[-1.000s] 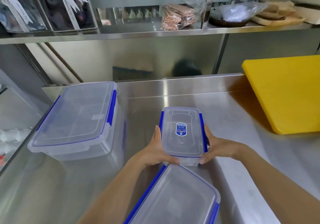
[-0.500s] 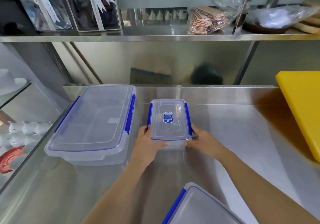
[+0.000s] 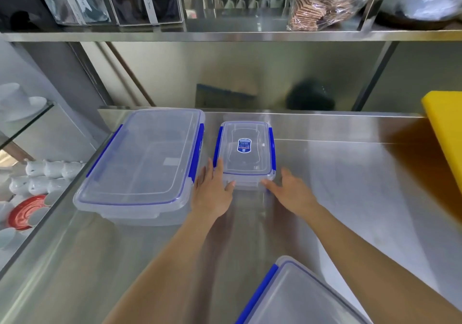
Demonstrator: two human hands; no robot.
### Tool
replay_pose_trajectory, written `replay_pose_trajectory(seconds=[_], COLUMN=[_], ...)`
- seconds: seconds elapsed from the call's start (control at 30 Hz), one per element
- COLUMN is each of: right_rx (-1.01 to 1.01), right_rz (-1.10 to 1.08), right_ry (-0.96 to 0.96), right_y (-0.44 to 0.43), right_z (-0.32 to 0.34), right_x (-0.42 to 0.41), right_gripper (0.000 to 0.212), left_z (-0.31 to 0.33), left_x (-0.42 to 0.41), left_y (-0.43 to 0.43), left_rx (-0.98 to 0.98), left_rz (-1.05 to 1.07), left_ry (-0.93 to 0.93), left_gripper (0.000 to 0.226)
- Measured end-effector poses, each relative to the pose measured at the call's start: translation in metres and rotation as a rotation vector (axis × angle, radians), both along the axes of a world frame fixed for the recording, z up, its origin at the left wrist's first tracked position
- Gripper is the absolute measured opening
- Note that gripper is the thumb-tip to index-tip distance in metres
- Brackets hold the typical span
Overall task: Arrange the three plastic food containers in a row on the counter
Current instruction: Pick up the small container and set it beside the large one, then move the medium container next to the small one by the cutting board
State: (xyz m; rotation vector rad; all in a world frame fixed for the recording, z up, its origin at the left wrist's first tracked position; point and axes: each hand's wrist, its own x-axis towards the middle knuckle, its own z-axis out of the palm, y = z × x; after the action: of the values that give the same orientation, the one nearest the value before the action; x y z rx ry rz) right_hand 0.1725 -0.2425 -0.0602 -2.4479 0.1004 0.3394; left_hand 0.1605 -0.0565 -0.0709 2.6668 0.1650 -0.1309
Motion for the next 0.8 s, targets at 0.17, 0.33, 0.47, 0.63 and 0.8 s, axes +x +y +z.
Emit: replay_pose_trajectory(seconds=[0.17, 0.33, 0.47, 0.63, 0.8], right_rx=[0.162, 0.168, 0.209, 0.192, 0.174], right_rz=[0.057, 0.125, 0.231, 0.334, 0.288], right_ry=[0.038, 0.139, 0.219, 0.217, 0.128], right_y=[-0.009, -0.021, -0.029, -0.041, -0.047], right_z=[0.011, 0.014, 0.024, 0.034, 0.036], right_x=[-0.028, -0.070, -0.108, -0.146, -0.169], right_gripper=[0.067, 0.075, 0.070, 0.050, 0.050], left_z=[0.009, 0.029, 0.044, 0.044, 0.046], left_x=[-0.037, -0.091, -0.135, -0.177, -0.211], left_y=[-0.002, -0.009, -0.014, -0.020, -0.025], left_rx=[-0.103, -0.169, -0.250, -0.283, -0.322], left_rz=[-0.087, -0.108, -0.134, -0.214, -0.371], left_ry=[0.026, 0.093, 0.199, 0.279, 0.284], left_gripper=[0.075, 0.075, 0.073, 0.069, 0.063])
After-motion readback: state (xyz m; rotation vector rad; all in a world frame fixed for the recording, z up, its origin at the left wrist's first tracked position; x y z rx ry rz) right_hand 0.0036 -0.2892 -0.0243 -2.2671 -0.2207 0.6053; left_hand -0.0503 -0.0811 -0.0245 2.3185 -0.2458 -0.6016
